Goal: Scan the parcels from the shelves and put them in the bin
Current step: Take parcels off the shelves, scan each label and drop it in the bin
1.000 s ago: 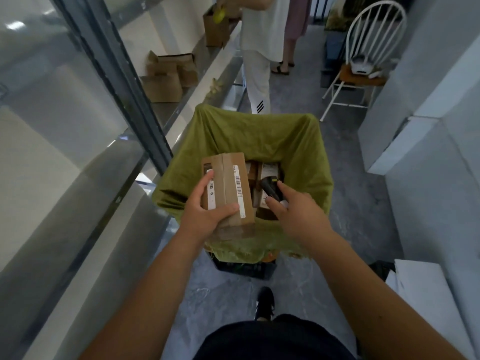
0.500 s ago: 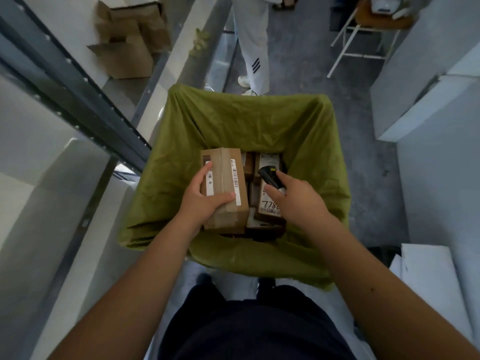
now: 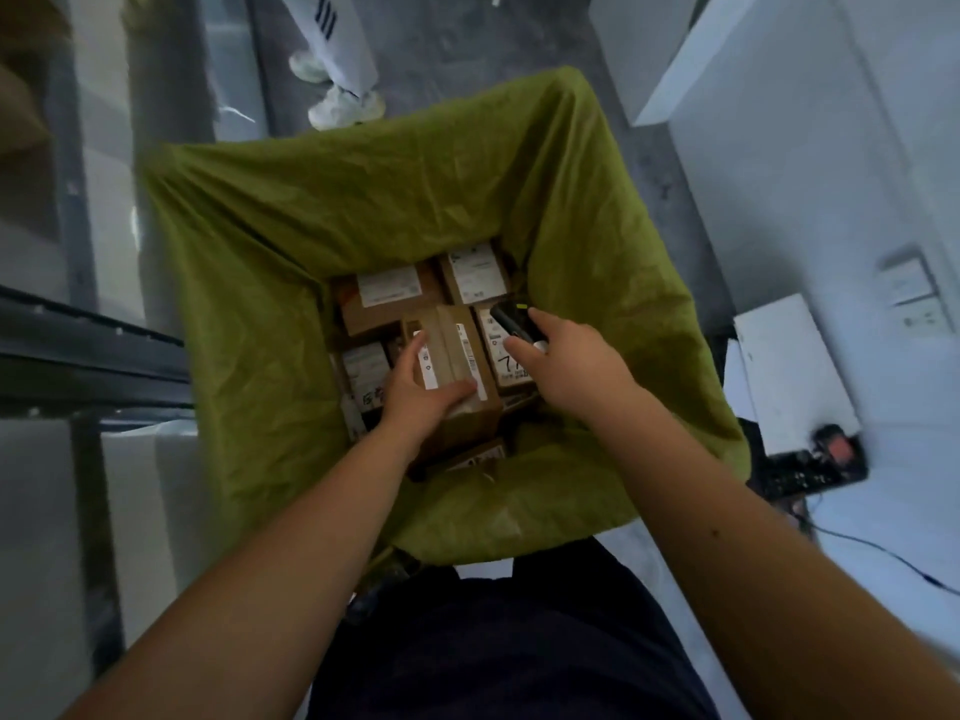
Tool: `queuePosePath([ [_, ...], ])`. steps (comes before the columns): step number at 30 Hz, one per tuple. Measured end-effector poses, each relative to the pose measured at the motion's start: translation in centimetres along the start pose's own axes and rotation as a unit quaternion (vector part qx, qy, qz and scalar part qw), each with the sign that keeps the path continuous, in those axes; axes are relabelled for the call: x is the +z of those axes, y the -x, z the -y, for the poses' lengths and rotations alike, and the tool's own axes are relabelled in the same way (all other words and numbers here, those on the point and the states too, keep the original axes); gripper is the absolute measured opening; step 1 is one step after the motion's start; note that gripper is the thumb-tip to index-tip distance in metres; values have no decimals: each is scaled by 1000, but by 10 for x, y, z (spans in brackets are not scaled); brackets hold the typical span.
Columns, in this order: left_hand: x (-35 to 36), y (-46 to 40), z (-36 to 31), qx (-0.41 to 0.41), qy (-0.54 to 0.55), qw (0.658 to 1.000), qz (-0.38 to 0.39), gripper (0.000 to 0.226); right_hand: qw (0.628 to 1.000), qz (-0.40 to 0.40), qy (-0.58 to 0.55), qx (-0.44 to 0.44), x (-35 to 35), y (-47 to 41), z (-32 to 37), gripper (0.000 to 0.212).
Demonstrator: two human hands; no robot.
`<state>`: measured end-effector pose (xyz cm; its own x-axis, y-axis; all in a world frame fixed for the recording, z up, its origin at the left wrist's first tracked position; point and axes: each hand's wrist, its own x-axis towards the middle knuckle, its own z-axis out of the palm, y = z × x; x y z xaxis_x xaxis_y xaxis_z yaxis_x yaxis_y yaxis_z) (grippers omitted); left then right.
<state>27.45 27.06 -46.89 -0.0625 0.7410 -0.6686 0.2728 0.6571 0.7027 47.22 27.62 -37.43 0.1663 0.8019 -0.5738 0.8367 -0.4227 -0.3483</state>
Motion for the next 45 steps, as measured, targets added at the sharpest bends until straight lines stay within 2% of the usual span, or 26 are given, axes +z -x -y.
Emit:
queuePosePath([
  [4,2,-17,12,17,-27,999,11,97,999,4,-14,32,7,3,-5,72],
  [8,3,-32,21,-11,-57,998,20,103,999,10,-22,42,11,6,-14,71],
  [10,6,-35,25,-23,-90,996,17,114,999,12,-16,42,13,5,-19,72],
  [13,15,-29,27,-54,-138,988,31,144,999,22,-13,44,14,6,-24,72],
  [16,26,-25,26,-83,-133,988,16,153,999,26,-8,37,13,6,-25,71],
  [20,37,-24,28,-90,-33,993,-64,144,999,28,2,21,11,5,-27,70],
  [23,39,-27,24,-69,-11,992,-104,131,999,36,6,15,8,5,-28,70],
  [32,34,-27,25,-58,-32,995,-71,123,999,51,17,-1,11,7,-30,71],
  [40,18,-33,24,-51,-82,994,-44,127,998,52,17,-9,10,7,-24,69],
  [45,11,-31,20,-26,-107,993,-47,121,998,60,23,-6,12,8,-21,70],
])
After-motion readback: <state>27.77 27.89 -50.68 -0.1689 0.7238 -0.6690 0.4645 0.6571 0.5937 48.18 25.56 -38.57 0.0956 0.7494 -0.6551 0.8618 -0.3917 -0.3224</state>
